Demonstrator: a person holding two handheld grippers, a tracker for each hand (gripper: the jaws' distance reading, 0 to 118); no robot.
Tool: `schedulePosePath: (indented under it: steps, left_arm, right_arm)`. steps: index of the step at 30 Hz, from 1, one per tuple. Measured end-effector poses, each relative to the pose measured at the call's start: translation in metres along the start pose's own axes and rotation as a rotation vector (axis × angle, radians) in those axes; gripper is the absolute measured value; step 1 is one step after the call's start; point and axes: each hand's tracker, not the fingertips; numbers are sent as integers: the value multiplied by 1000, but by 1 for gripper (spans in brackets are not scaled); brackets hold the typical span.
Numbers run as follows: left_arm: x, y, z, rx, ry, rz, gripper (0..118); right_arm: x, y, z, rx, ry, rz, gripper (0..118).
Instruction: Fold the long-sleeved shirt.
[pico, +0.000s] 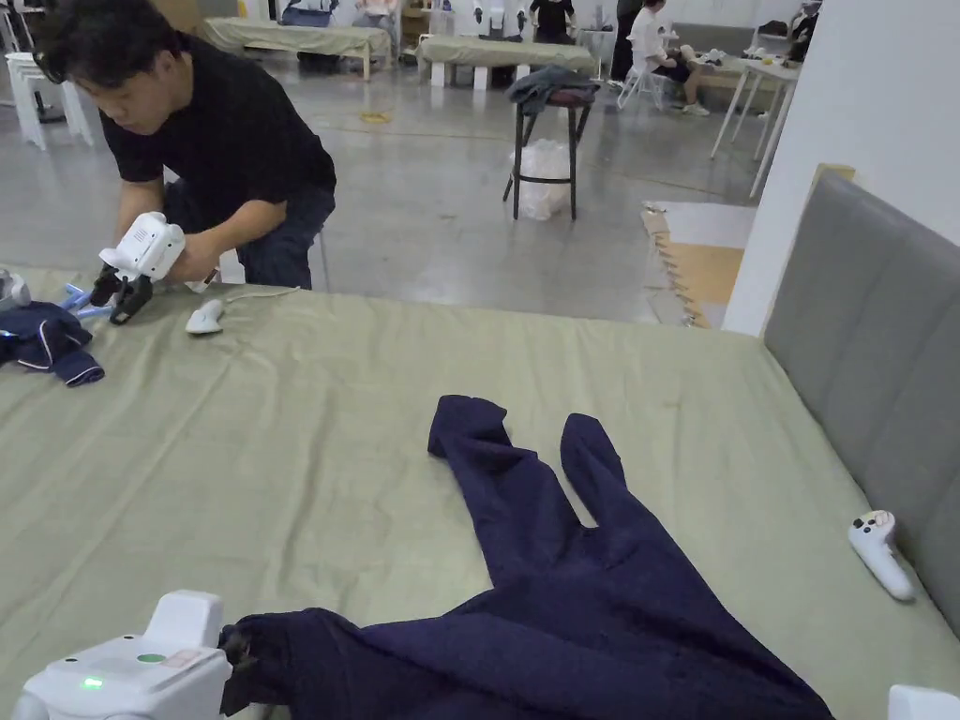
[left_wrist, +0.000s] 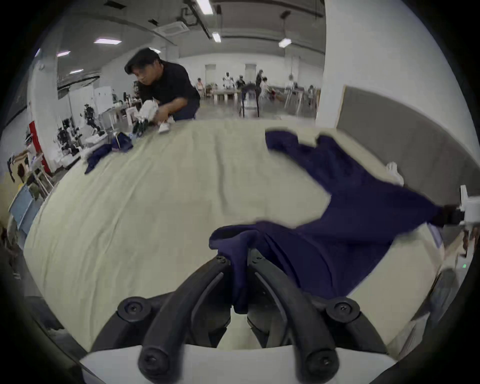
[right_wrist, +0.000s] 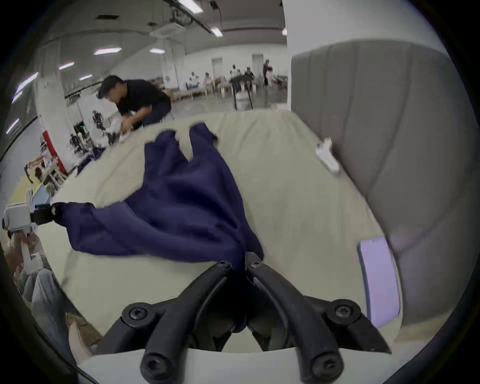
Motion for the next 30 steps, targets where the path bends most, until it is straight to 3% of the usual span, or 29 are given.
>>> schedulePosePath:
  steps: [2, 6, 10, 11, 12, 13, 14, 15, 17, 20, 24, 26, 27, 28, 29, 30]
  left_arm:
    - [-7, -22, 0, -31, -7, 41, 14]
    - [-12, -44, -3, -103, 1, 31, 14]
    - [-12, -51, -9, -111, 0, 44, 15]
    - [-12, -52, -8, -111, -3, 59, 23]
    - [-12, -51, -8, -105, 15, 69, 42]
    - [-11, -48, -5, -96, 28, 64, 74]
    - [-12, -44, 0, -77, 48, 61, 107]
    - [-12, -39, 7, -66, 61, 65, 109]
    - [-15, -26, 26, 43, 53, 94, 104]
    - [-14, -3, 49, 134, 63, 184, 111]
    - [1, 28, 76, 230, 87, 181, 110]
    - [5, 32, 80, 277, 55, 191, 105]
    - [4, 38, 81, 281, 39, 187, 91]
    - [6, 39, 79, 280, 48, 190, 61]
    - [9, 41, 72, 261, 72, 196, 9]
    - [8, 40, 68, 236, 107, 204, 9]
  right_arm:
    - [17, -18, -13, -58, 18, -30, 3]
    - [8, -27, -19, -151, -38, 49, 3]
    - [13, -28, -37, -161, -36, 10, 4]
    - [12, -28, -38, -165, -38, 10, 11]
    - [10, -27, -36, -163, -51, 22, 33]
    - [8, -24, -32, -147, -81, 34, 65]
    - [5, -20, -27, -131, -111, 38, 109]
    - [4, -17, -21, -97, -122, 30, 118]
    - [-1, -3, 0, 29, -118, 26, 115]
    - [-25, 21, 25, 240, -172, 66, 116]
    - [-68, 47, 47, 473, -100, 86, 114]
    - [-89, 51, 51, 514, -43, 107, 106]
    - [-98, 51, 49, 526, -14, 121, 83]
    - [-106, 50, 44, 524, -32, 126, 44]
    - [-116, 49, 41, 518, -57, 149, 1]
    - [-122, 50, 40, 508, -54, 153, 0]
